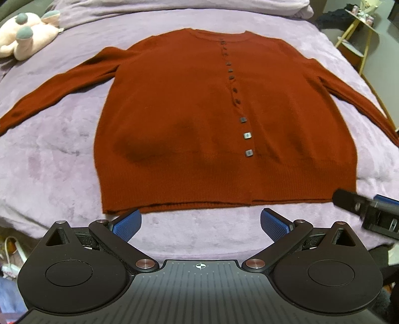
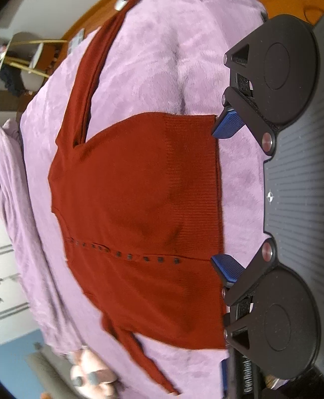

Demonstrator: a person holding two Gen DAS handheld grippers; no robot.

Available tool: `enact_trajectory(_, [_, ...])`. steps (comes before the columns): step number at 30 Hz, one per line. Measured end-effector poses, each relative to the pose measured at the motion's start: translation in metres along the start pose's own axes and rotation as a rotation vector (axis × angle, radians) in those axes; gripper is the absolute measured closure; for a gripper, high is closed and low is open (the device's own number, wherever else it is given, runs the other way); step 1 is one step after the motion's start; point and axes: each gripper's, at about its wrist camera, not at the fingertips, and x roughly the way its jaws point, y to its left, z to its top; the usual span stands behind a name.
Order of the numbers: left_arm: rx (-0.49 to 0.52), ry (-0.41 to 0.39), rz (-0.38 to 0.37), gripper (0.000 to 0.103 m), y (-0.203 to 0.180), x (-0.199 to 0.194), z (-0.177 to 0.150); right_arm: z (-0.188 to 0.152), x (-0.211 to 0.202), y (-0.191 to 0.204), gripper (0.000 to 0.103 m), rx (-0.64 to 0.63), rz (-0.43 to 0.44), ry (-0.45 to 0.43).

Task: Fold small clothes

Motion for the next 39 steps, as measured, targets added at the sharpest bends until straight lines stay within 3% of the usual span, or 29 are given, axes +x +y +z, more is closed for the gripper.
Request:
enact_trajectory(3, [-0.008, -0.033, -0.055, 0.000, 0.000, -0.002, 0.005, 0.004, -0.003, -0.024, 0.004, 0.081, 0.091, -0.096])
enact_trajectory(7, [-0.056, -0.139, -0.169, 0.000, 0.005, -0.012, 0.013, 0.013, -0.011, -0.070, 0.004, 0.123, 0.188, -0.368])
enact_trajectory(8, [-0.073, -0.175, -0.189, 0.000, 0.006, -0.014, 0.015, 0.017, -0.011, -0.081, 0.004, 0.135, 0.198, -0.400])
enact_trajectory(10, [-0.064, -0.213, -0.217, 0.000, 0.007, -0.014, 0.020, 0.031, -0.007, -0.112, 0.004, 0.198, 0.171, -0.446])
enact_trajectory(13, [-0.078, -0.192, -0.200, 0.000, 0.005, -0.010, 0.031, 0.048, 0.005, -0.175, 0.004, 0.409, 0.048, -0.504])
enact_trajectory(15, [-0.118, -0.174, -0.206, 0.000, 0.007, -0.007, 0.036, 0.053, 0.019, -0.224, 0.006, 0.589, 0.037, -0.526])
enact_trajectory(18, [-0.177, -0.126, -0.232, 0.000, 0.010, 0.003, 0.039, 0.052, 0.038, -0.286, 0.039, 0.822, 0.045, -0.565])
enact_trajectory(19, [-0.185, -0.110, -0.236, 0.000, 0.010, 0.008, 0.040, 0.050, 0.045, -0.302, 0.054, 0.880, 0.034, -0.571])
enact_trajectory(24, [-0.169, -0.055, -0.230, 0.000, 0.000, 0.023, 0.043, 0.039, 0.078, -0.355, 0.058, 1.119, 0.061, -0.582])
enact_trajectory(28, [-0.172, -0.004, -0.239, 0.000, -0.002, 0.030, 0.045, 0.036, 0.096, -0.374, 0.070, 1.226, 0.089, -0.614])
enact_trajectory(30, [-0.173, 0.006, -0.231, 0.000, -0.001, 0.034, 0.045, 0.041, 0.099, -0.381, 0.083, 1.240, 0.070, -0.607])
enact_trajectory(31, [-0.176, 0.011, -0.230, 0.000, 0.000, 0.035, 0.045, 0.047, 0.103, -0.384, 0.094, 1.237, 0.054, -0.596])
enact_trajectory(32, [-0.179, 0.015, -0.231, 0.000, 0.001, 0.036, 0.046, 0.050, 0.107, -0.386, 0.097, 1.226, 0.033, -0.576])
enact_trajectory(34, [-0.189, 0.032, -0.244, 0.000, 0.007, 0.038, 0.049, 0.062, 0.109, -0.386, 0.097, 1.161, -0.013, -0.535])
enact_trajectory(36, [-0.206, 0.029, -0.262, 0.000, 0.015, 0.038, 0.051, 0.080, 0.099, -0.377, 0.097, 1.043, -0.116, -0.497])
enact_trajectory(39, [-0.211, 0.006, -0.280, 0.000, 0.021, 0.037, 0.058, 0.123, 0.080, -0.338, 0.097, 0.801, -0.249, -0.532])
